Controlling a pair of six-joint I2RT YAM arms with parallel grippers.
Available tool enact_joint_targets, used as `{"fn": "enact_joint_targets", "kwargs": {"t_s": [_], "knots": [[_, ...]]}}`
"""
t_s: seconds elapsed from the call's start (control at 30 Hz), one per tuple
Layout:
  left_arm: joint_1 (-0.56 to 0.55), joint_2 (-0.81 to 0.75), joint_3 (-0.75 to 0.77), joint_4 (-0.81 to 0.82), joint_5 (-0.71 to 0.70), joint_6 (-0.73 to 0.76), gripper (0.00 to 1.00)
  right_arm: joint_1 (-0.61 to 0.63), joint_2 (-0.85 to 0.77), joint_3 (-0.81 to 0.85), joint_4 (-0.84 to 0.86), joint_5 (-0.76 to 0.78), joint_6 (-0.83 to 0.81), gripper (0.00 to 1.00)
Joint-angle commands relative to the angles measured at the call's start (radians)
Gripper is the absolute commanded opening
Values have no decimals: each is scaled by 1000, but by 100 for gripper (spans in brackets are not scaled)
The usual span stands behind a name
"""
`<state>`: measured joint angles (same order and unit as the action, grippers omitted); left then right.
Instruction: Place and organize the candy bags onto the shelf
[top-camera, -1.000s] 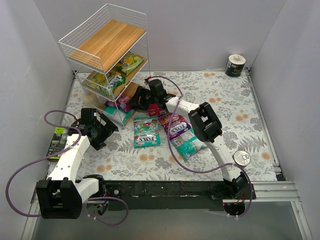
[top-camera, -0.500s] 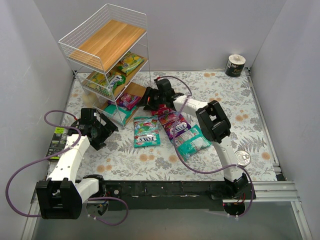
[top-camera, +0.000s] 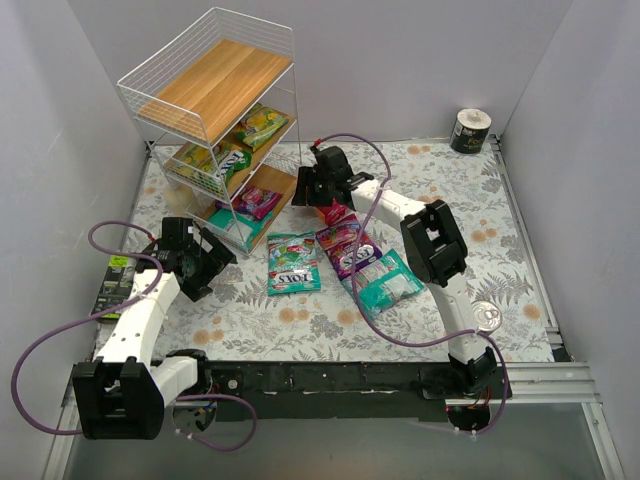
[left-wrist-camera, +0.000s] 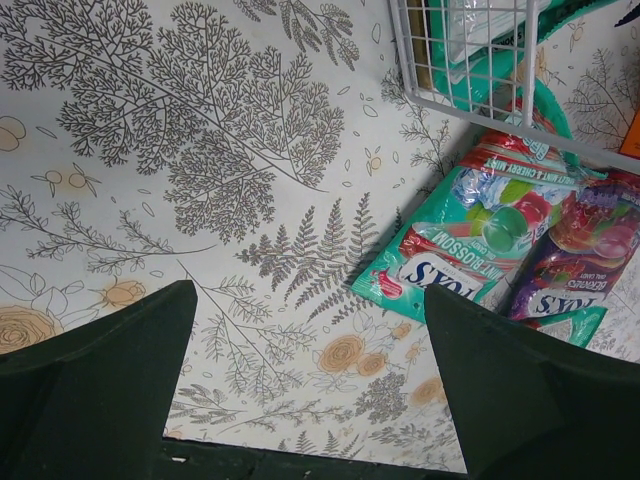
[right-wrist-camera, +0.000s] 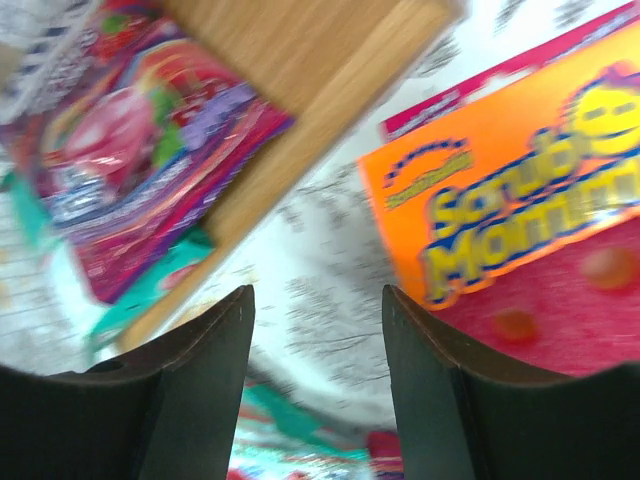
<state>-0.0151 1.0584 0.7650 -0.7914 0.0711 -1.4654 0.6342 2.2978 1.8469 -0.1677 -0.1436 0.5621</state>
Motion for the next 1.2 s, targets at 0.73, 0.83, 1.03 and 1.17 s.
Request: {"fn": "enact_joint_targets", "kwargs": {"t_s": [0.73,0.83,1.03,1.17], "knots": [[0,-14,-15,15,7,17,98,-211,-12,63,-99,219,-235,58],[0,-6,-27,30,27,17,98,-196,-93,-4,-104,97,-202,59],[0,29,-65,86,88,25,98,-78,-389,-295,-87,-27,-66,60],[0,72,-104,159,173,-10,93,31,-500,-466,-16,-77,12,55]]}}
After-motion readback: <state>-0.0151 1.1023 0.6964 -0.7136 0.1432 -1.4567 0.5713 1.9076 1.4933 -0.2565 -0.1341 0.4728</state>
